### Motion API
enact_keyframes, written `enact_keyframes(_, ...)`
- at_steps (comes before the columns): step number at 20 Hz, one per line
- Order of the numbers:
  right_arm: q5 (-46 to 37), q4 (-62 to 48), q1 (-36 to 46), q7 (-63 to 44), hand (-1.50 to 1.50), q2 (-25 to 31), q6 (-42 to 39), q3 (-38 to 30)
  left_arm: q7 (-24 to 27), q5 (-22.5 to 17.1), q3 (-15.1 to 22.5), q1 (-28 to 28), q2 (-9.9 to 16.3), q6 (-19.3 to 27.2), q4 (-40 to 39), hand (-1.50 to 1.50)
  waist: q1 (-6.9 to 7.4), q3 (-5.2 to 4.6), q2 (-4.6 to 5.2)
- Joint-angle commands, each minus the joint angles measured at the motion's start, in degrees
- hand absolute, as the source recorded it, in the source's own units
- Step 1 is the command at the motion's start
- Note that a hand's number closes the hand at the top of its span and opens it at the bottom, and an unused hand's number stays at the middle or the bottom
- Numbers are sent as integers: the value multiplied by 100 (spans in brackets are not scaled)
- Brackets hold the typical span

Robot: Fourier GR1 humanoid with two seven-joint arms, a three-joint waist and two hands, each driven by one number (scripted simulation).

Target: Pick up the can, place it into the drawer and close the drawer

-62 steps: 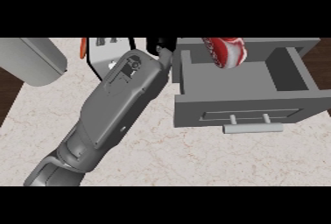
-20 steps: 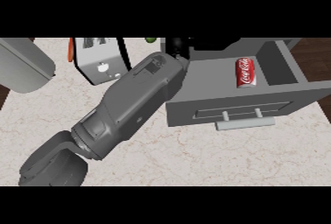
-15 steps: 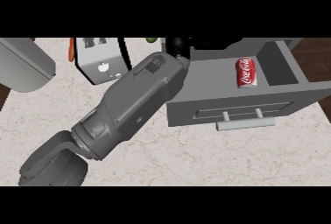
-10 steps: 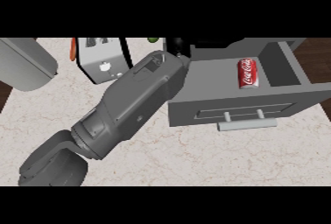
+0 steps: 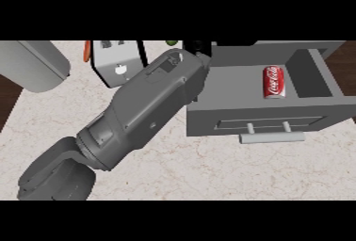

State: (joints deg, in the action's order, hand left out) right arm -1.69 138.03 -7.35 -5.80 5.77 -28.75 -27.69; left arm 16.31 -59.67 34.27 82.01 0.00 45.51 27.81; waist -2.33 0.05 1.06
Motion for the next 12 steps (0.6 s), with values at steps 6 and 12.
enact_keyframes(6, -2832, -655, 1103, 63, -150, 56, 468, 1661, -103, -21, -94, -13, 0, -101, 86, -150, 302, -11, -46)
enact_keyframes(12, -4160, -2238, 1863, 699, -150, -54, 1401, 2320, -353, 12, -134, -11, 1, 83, 177, -150, 273, -2, -56)
